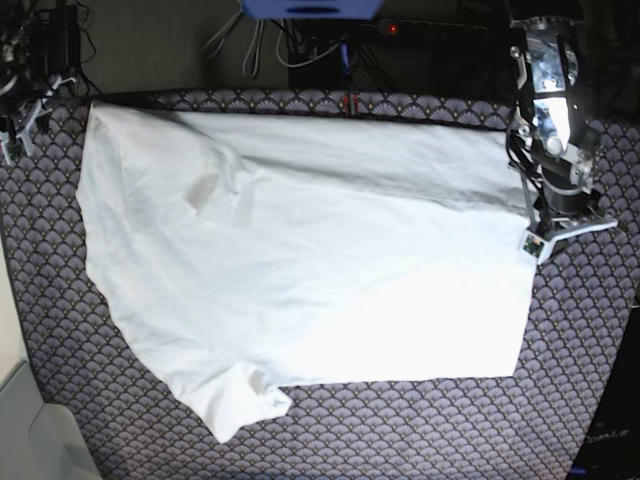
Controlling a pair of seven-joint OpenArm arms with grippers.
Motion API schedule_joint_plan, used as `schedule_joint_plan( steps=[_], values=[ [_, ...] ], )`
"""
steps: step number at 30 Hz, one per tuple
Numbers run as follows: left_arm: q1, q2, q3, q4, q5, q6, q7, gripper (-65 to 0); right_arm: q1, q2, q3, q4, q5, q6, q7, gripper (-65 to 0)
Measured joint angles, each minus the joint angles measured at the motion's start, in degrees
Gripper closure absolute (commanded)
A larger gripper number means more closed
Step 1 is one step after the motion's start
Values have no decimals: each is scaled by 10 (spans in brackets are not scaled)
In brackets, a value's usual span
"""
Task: Fold the T-shirt properly
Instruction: 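Reach both grippers across the shirt and lower them onto its hem side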
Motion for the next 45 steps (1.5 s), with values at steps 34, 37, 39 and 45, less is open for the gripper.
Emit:
schedule_joint_plan(
  steps=[34,37,39,45],
  values=[
    [-428,55,-107,-602,-74,9,-224,-556,643,13,-236,-669,-159,-2,186,-352],
    [-440,50,-145,-650,-73,12,-273,-557,643,14,-236,-692,-158,-2,209,-352],
    [-446,51,-165,-678,-71,14,-295,-557,642,15,-236,-692,-158,-2,216,-352],
    [-466,51,-189,-743,-90,14,-350,-556,642,17,-236,-692,-158,-2,219,-352]
  ],
)
